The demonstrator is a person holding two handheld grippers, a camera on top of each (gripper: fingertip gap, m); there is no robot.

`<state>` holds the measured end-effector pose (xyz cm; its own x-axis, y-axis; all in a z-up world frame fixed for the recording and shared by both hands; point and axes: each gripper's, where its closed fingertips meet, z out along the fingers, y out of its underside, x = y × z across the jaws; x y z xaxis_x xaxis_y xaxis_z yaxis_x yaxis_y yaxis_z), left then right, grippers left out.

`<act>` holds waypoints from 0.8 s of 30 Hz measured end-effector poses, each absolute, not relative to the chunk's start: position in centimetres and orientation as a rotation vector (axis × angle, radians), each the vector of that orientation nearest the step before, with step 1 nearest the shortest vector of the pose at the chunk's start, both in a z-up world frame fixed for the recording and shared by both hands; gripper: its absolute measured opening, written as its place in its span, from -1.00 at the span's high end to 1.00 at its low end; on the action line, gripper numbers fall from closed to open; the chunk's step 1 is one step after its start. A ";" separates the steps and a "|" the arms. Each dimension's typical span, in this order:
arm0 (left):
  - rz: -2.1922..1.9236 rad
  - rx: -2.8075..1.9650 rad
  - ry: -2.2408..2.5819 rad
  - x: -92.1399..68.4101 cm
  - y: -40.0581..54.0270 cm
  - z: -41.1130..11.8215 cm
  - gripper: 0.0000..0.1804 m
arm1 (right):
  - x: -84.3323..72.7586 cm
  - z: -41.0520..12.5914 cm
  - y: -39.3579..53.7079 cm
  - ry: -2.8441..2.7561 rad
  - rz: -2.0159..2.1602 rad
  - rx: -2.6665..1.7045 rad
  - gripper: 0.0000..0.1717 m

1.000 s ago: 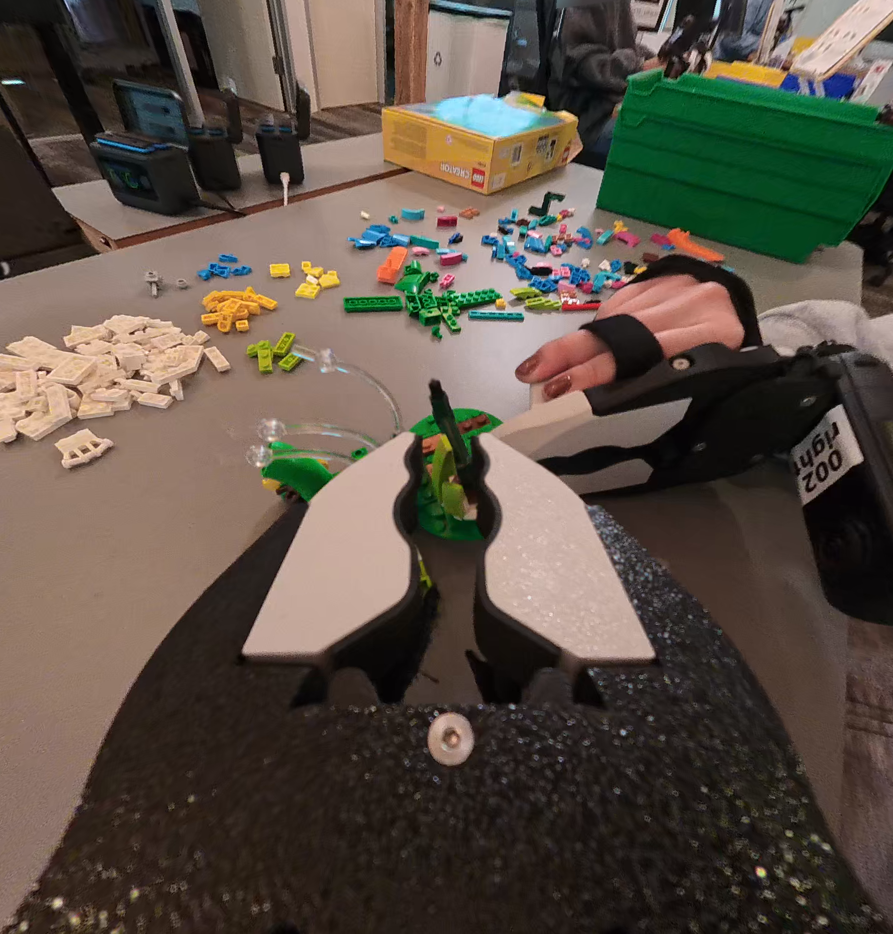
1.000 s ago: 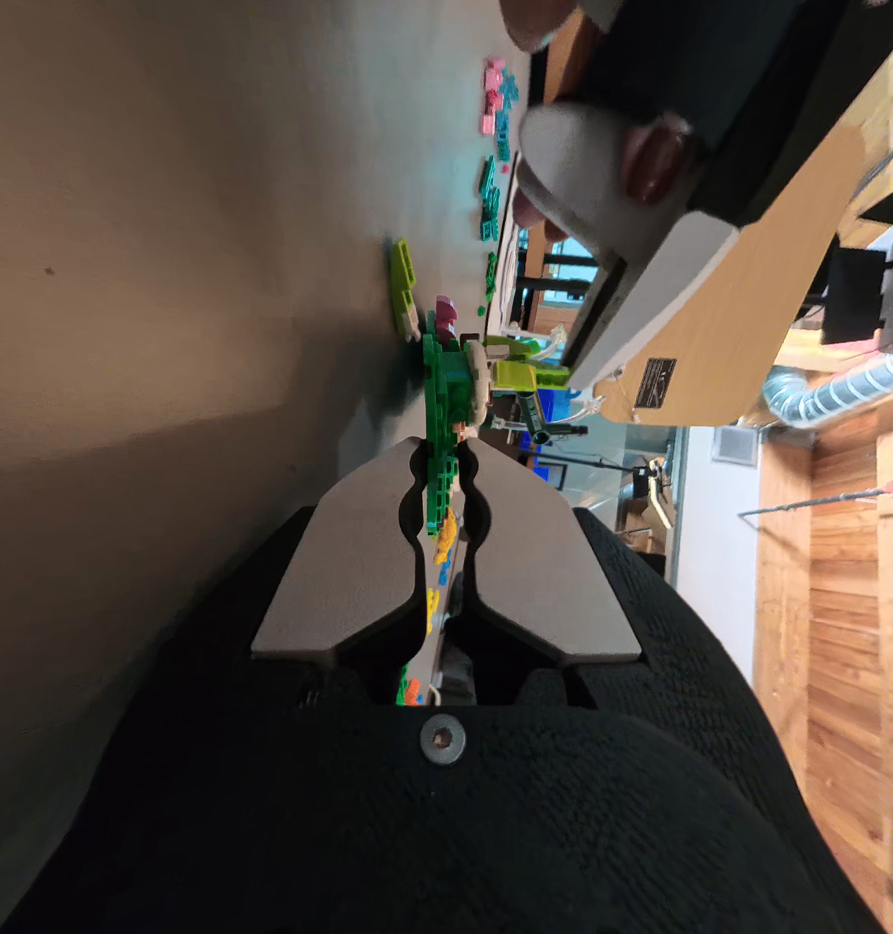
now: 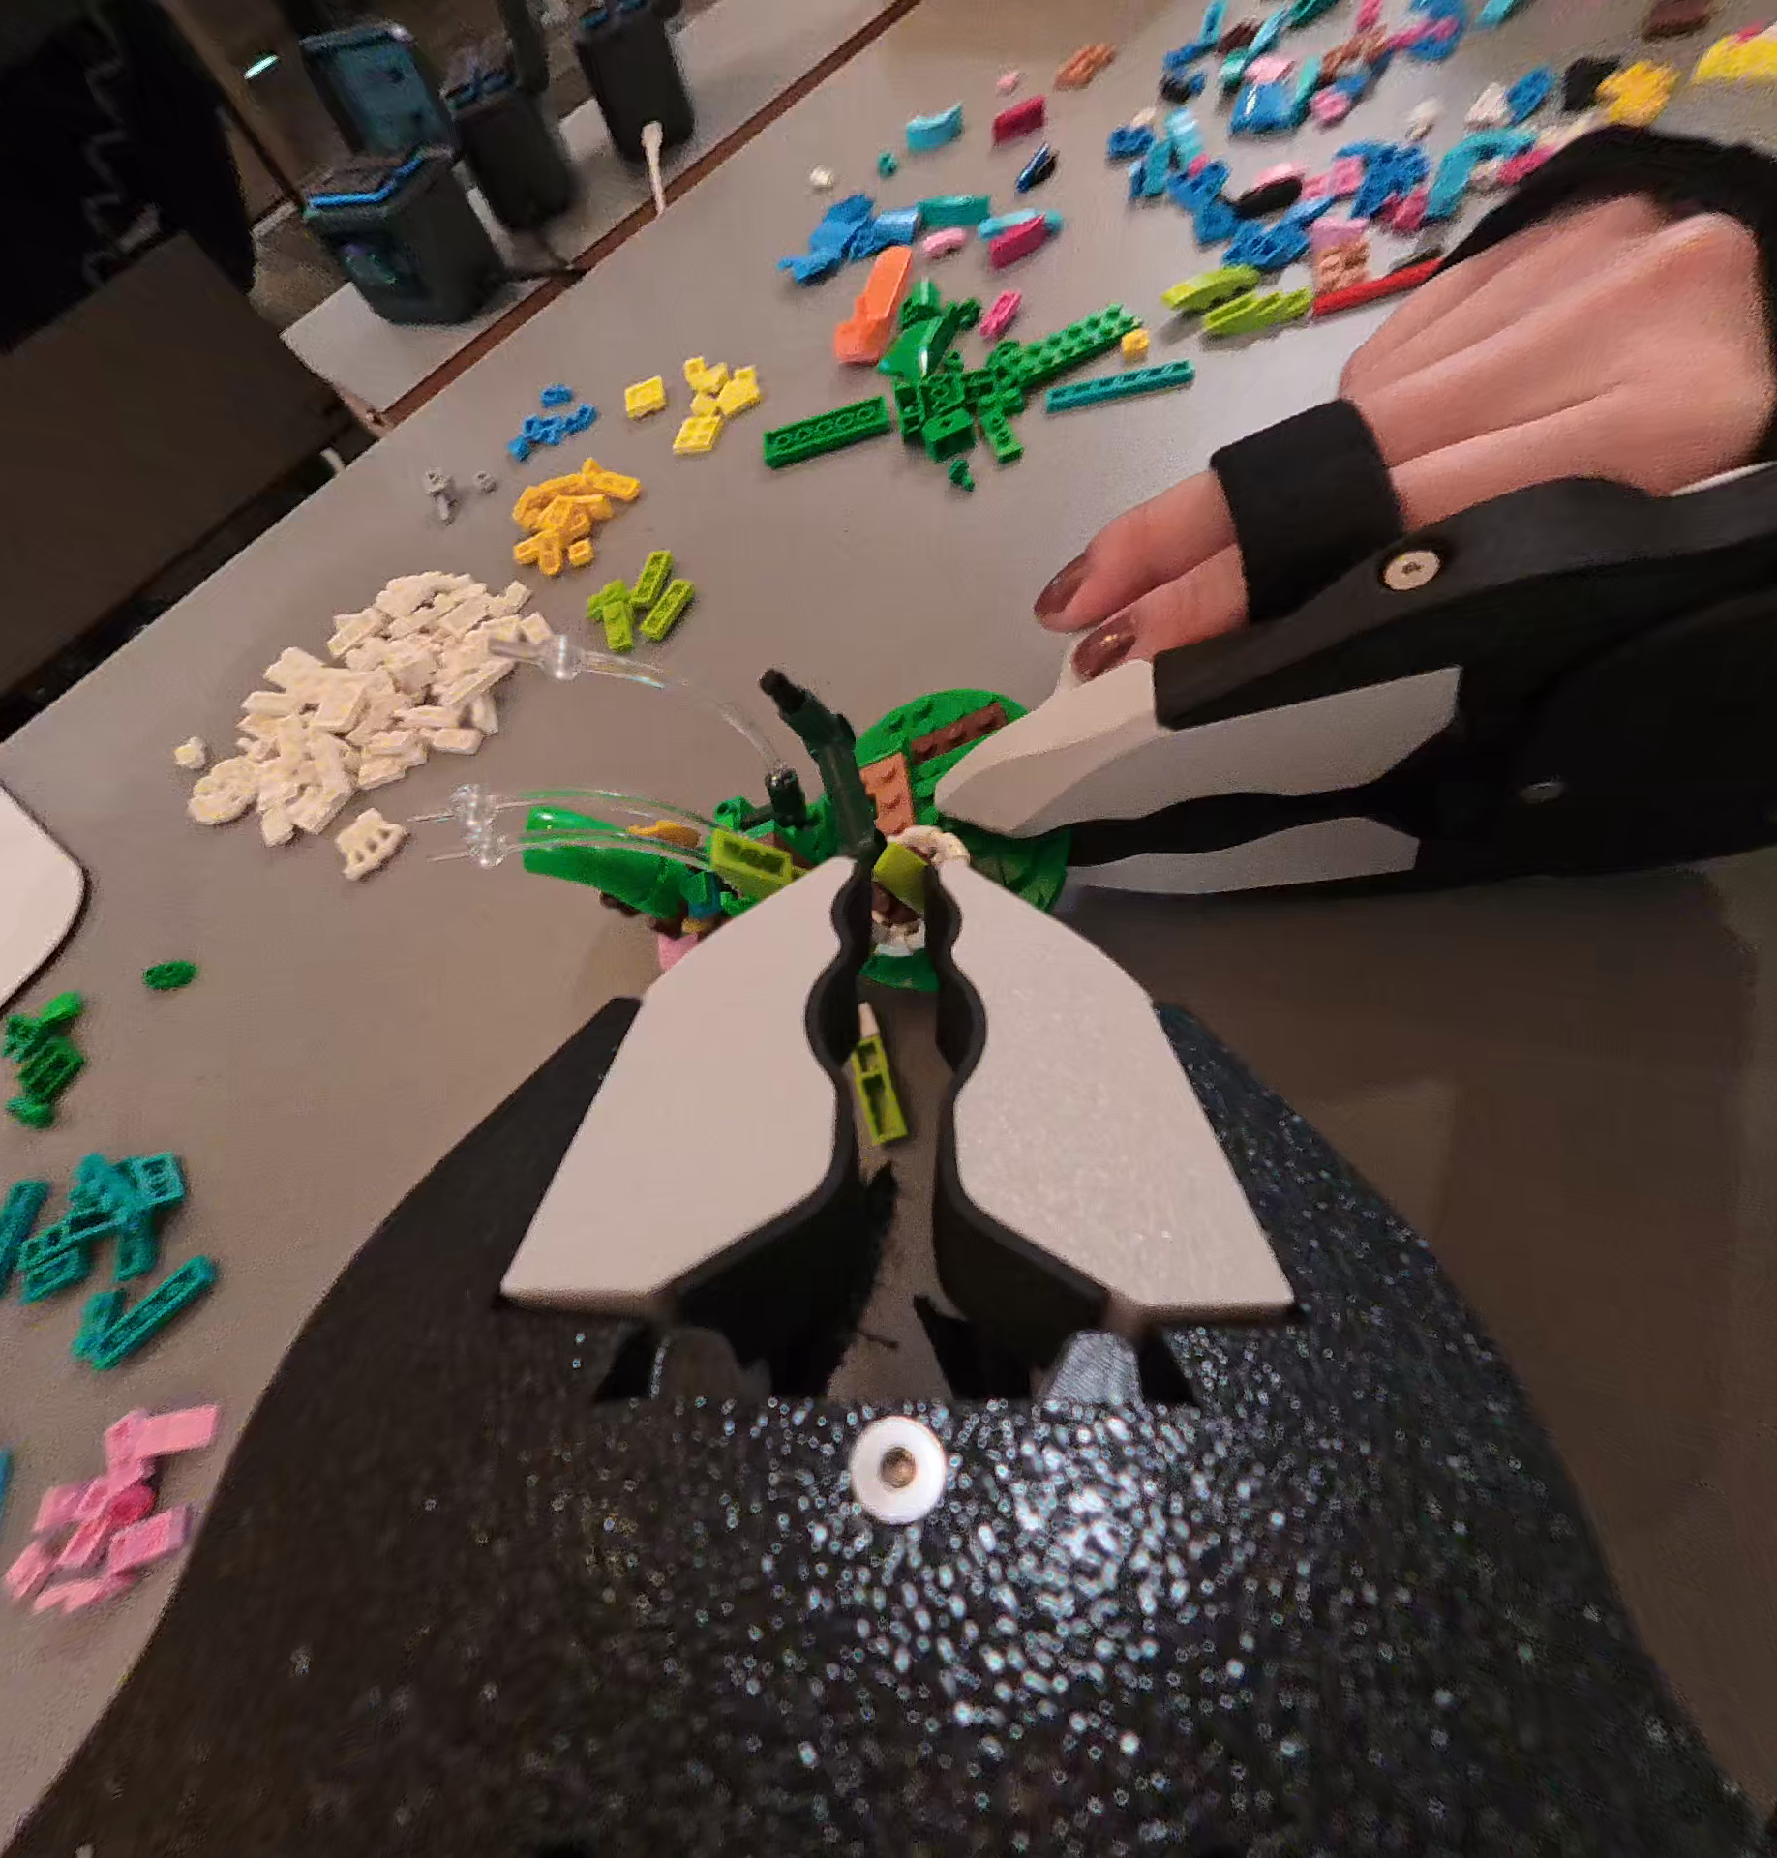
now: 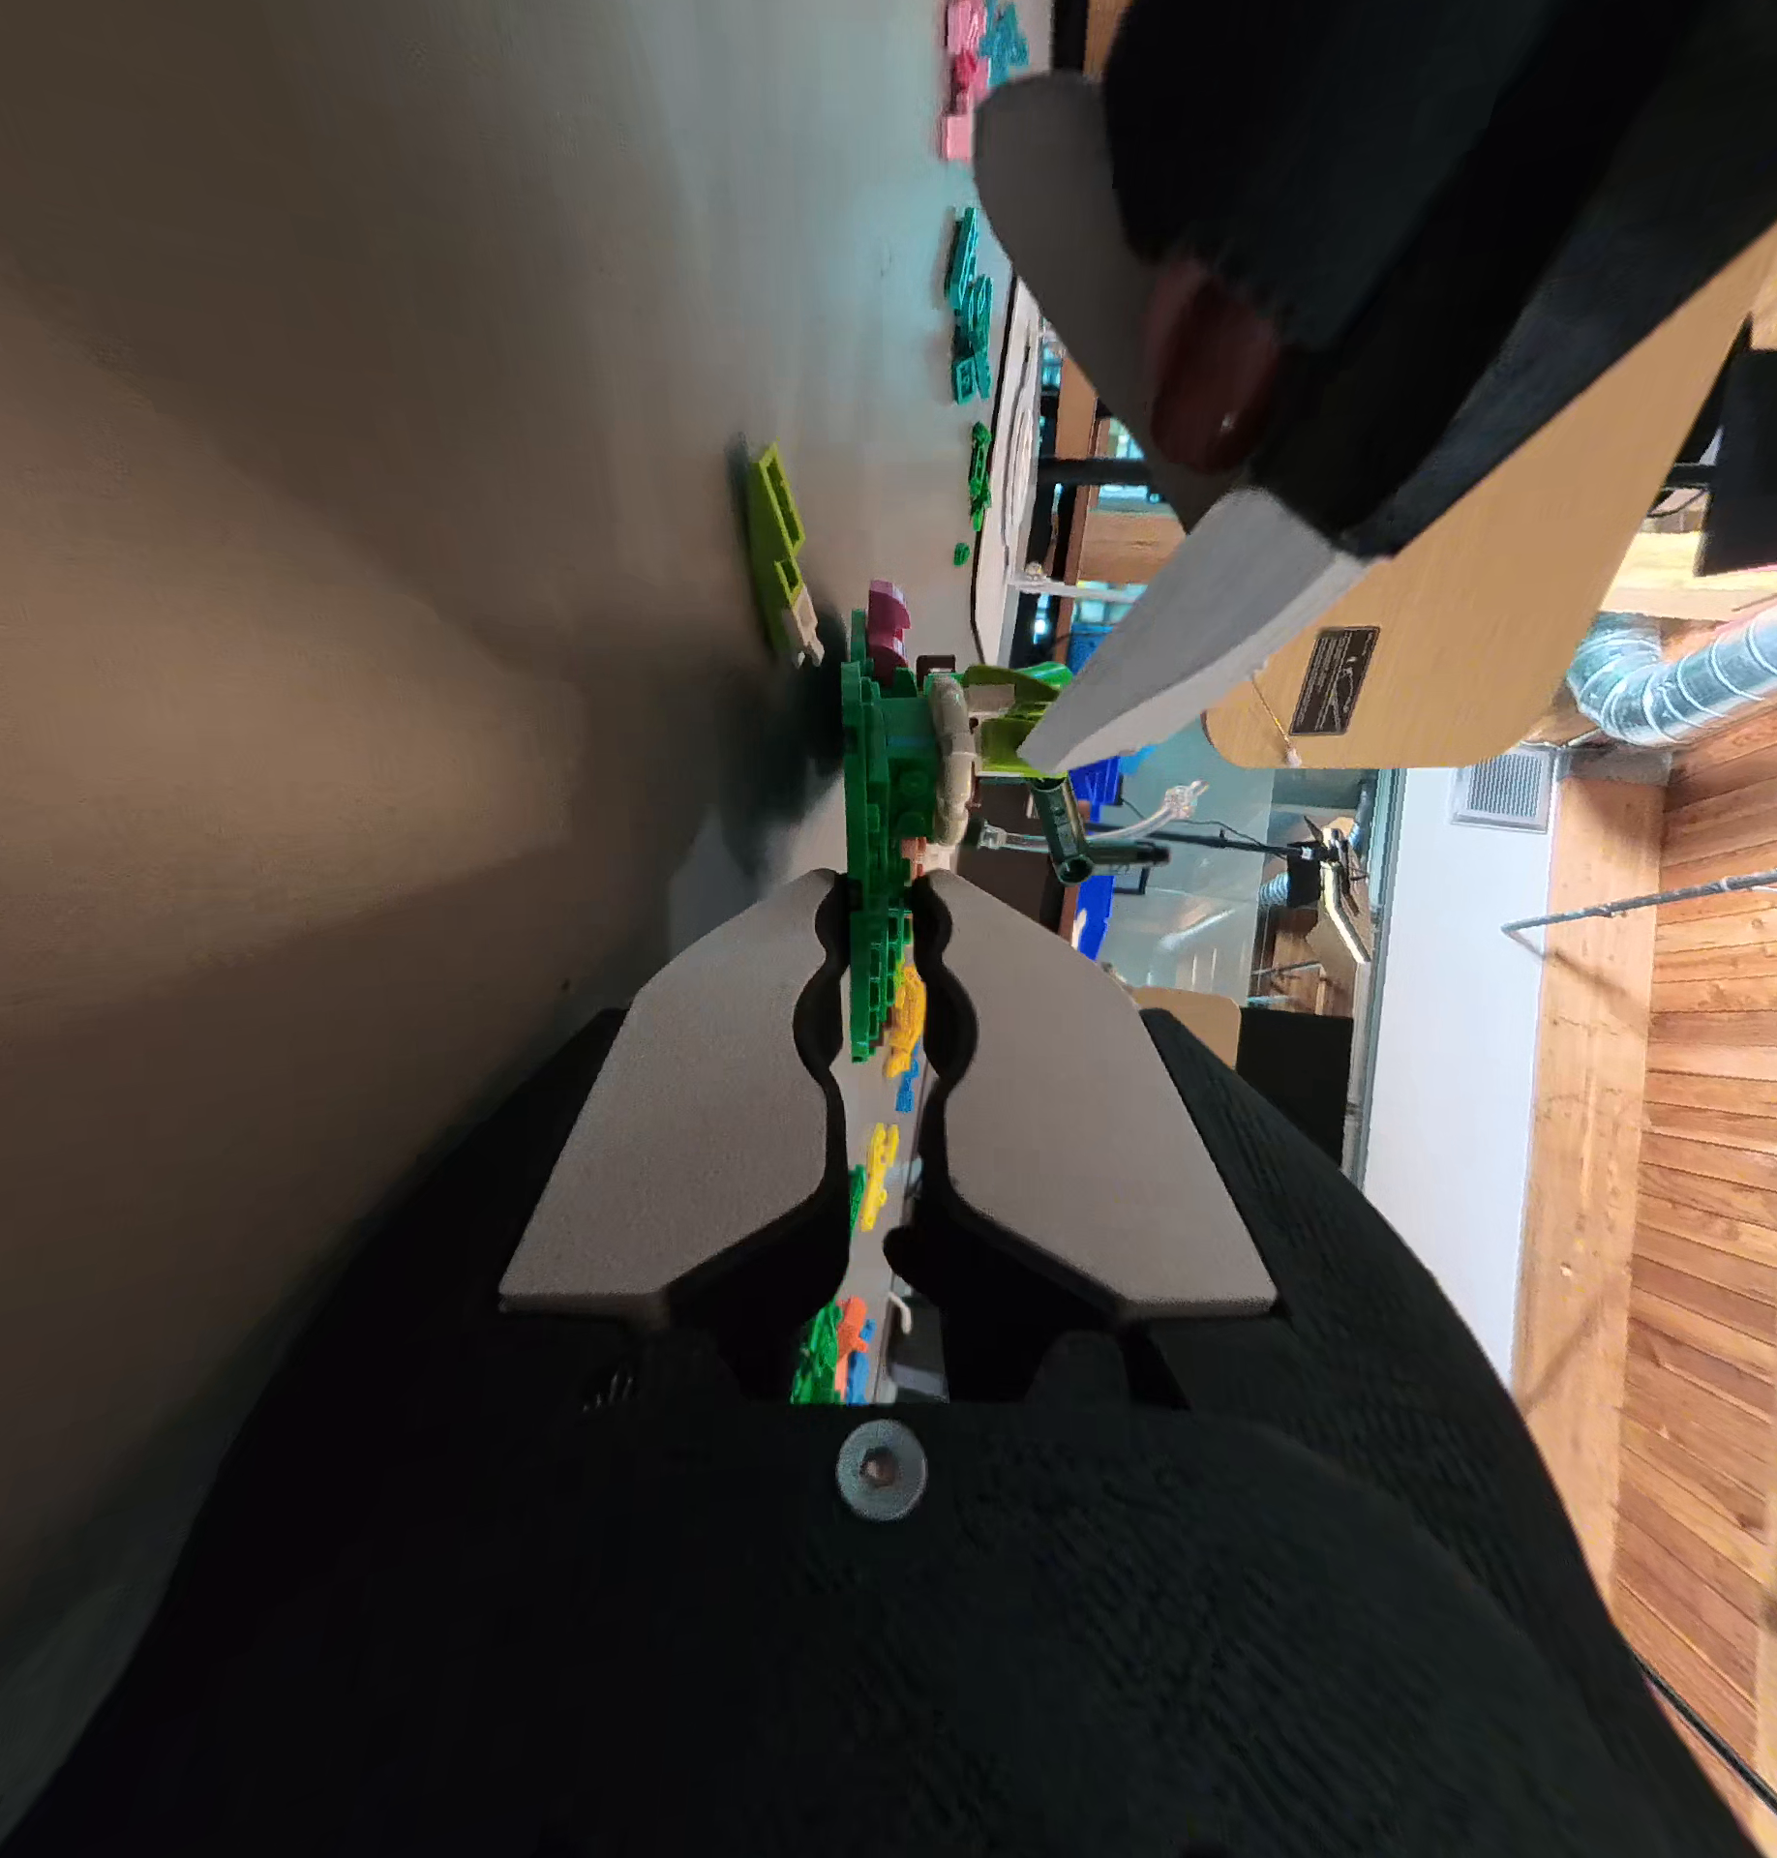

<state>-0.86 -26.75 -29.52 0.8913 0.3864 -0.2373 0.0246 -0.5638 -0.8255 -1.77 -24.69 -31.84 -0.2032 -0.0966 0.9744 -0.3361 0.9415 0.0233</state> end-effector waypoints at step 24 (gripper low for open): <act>0.356 -2.140 -0.479 -1.2 -27.3 -30.5 0.87 | -2.4 -31.5 -24.8 -1.718 0.059 0.296 0.88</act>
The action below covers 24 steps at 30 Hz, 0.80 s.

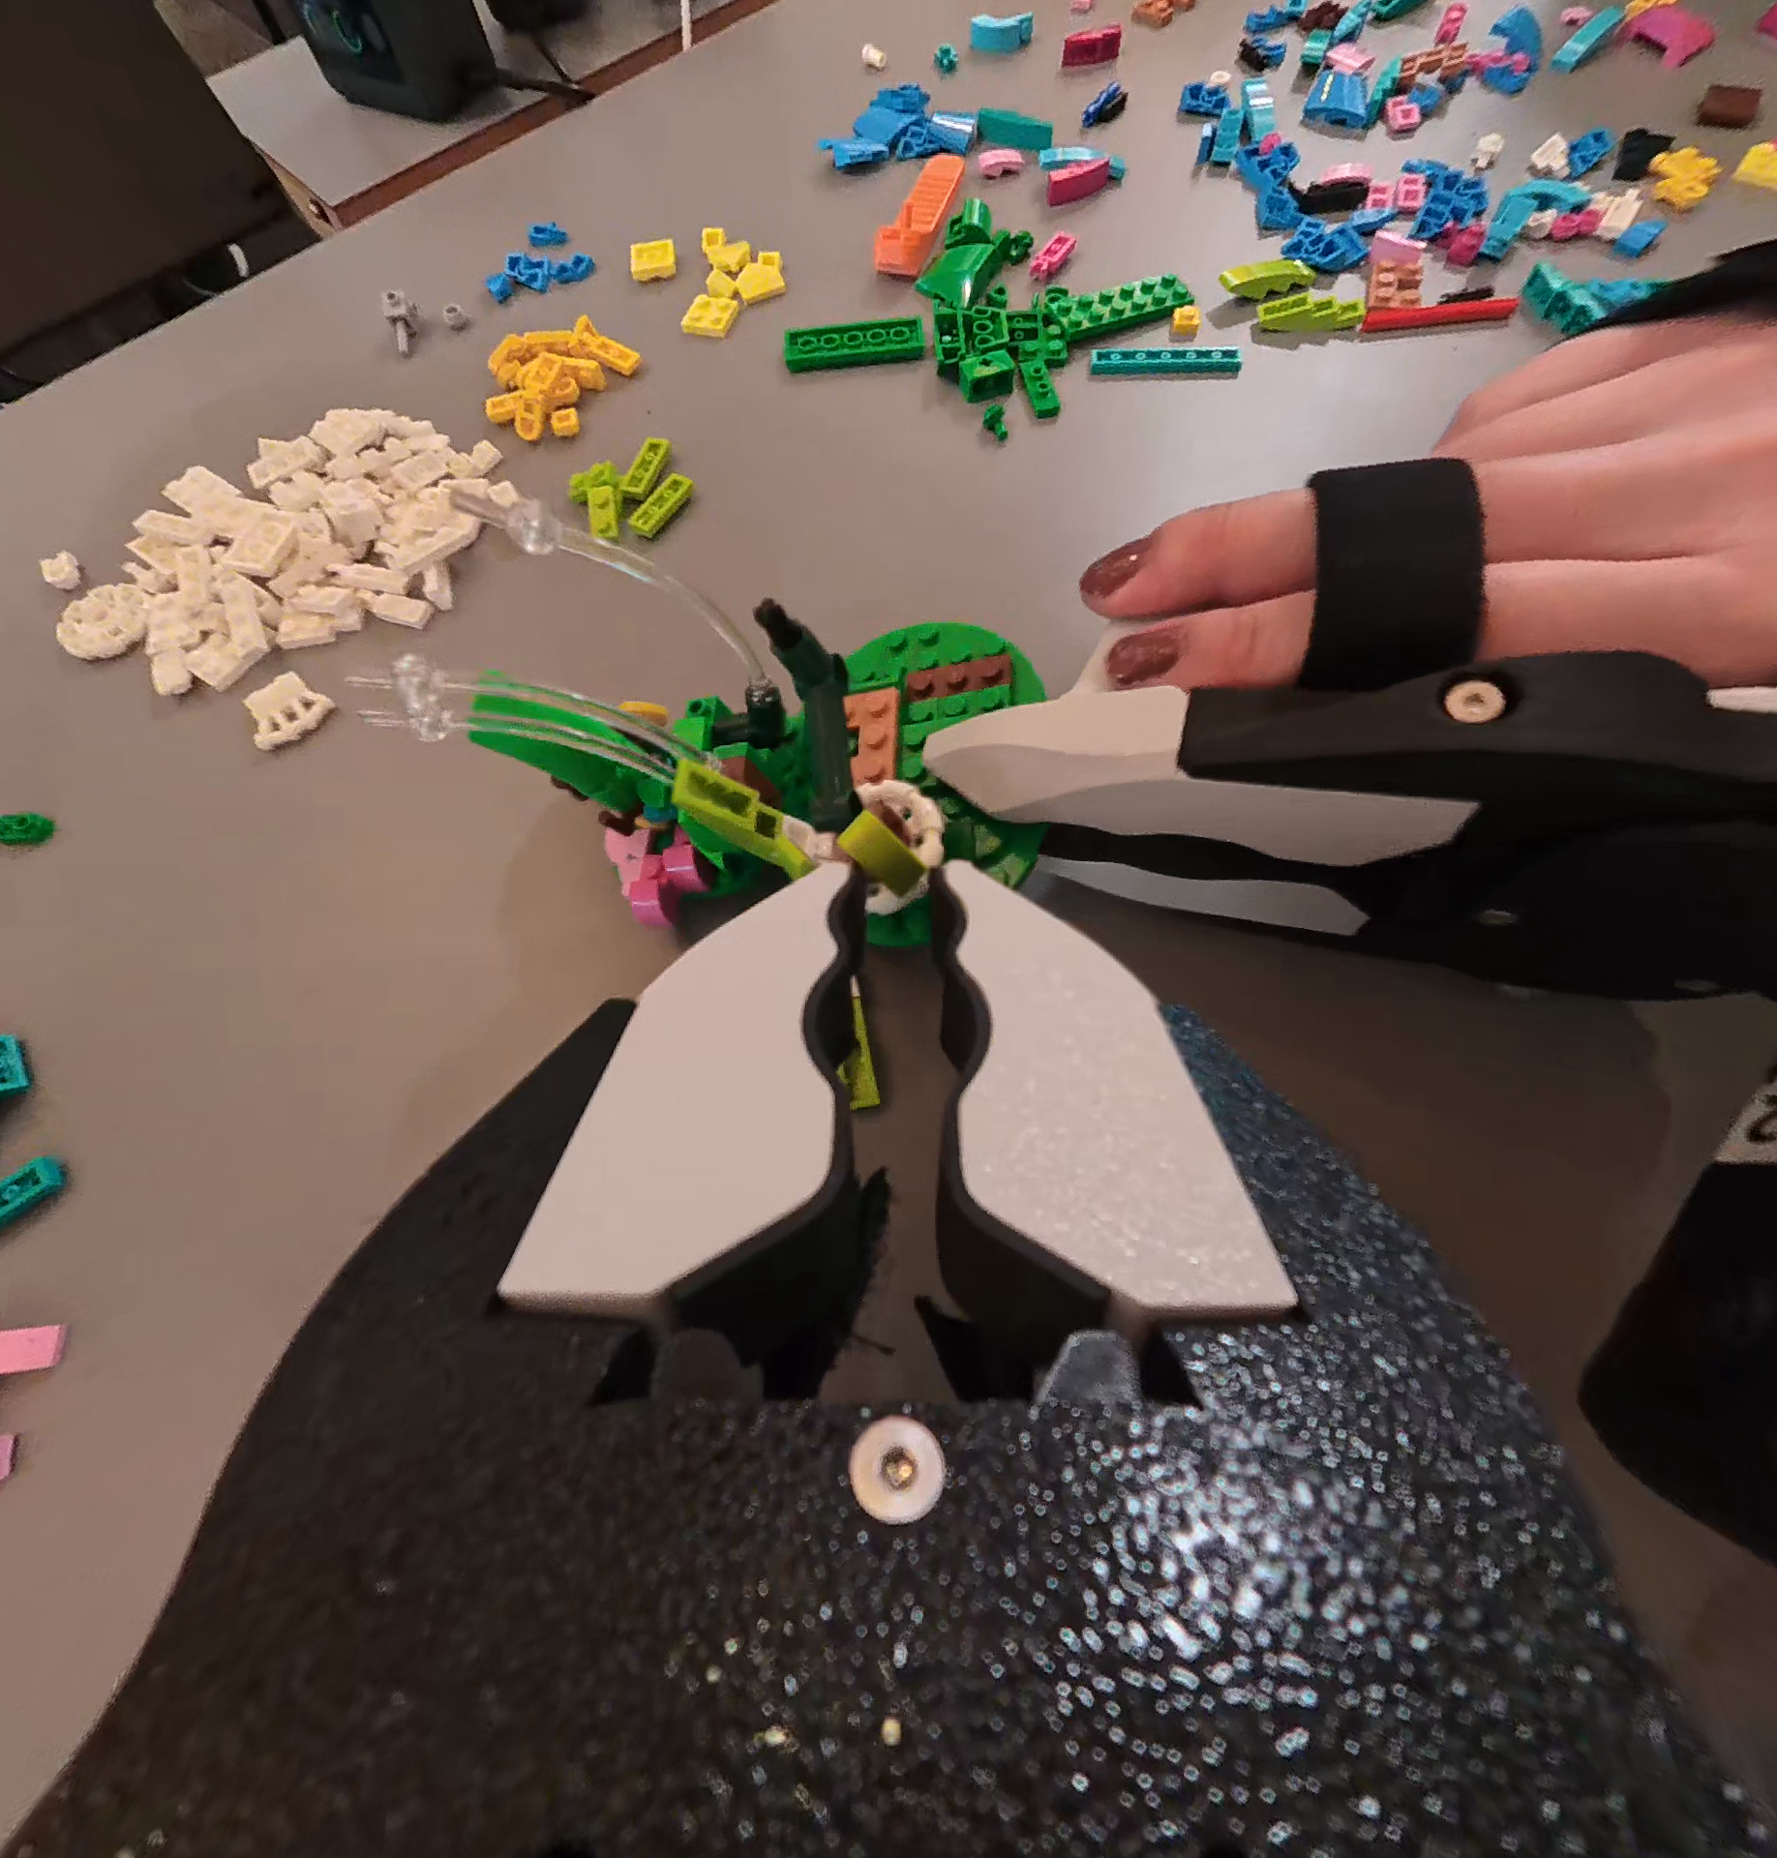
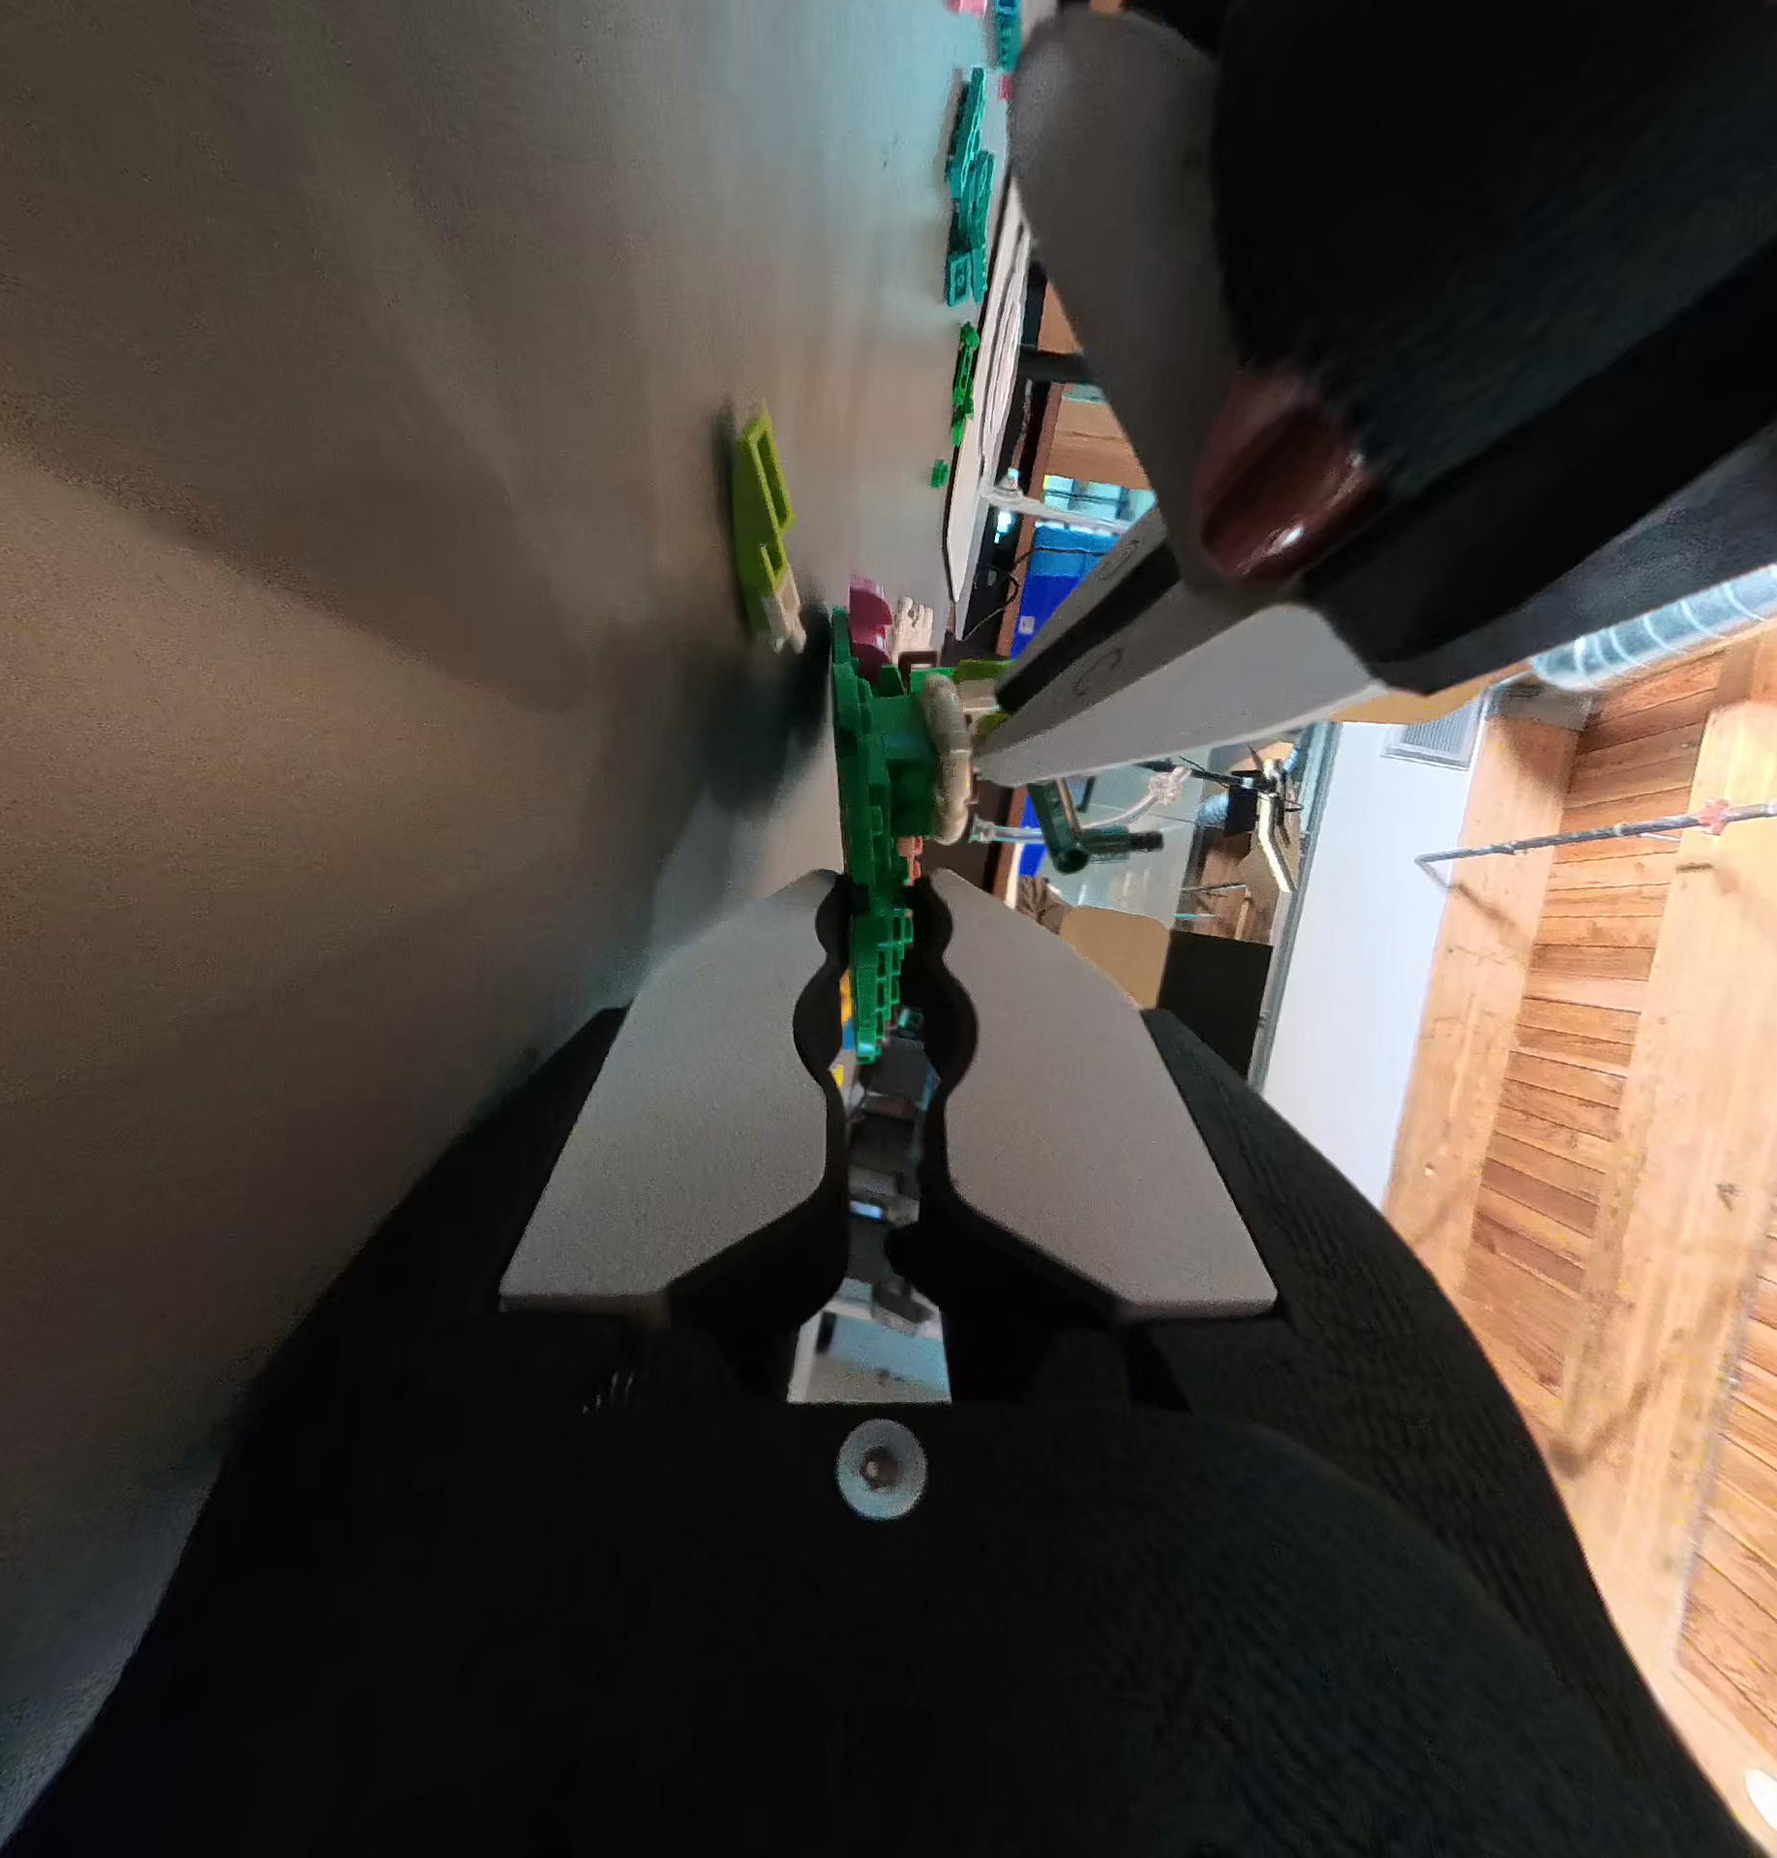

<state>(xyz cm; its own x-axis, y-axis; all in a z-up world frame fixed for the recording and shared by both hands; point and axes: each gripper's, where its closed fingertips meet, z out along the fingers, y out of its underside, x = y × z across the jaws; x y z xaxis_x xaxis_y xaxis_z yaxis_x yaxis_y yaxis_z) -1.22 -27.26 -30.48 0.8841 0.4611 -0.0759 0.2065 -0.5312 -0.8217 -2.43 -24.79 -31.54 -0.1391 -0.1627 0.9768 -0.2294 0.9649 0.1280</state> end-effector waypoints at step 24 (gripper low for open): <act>0.231 -1.900 -0.503 -3.2 -28.1 -29.1 0.92 | -2.9 -31.2 -27.2 -1.789 0.282 0.134 0.64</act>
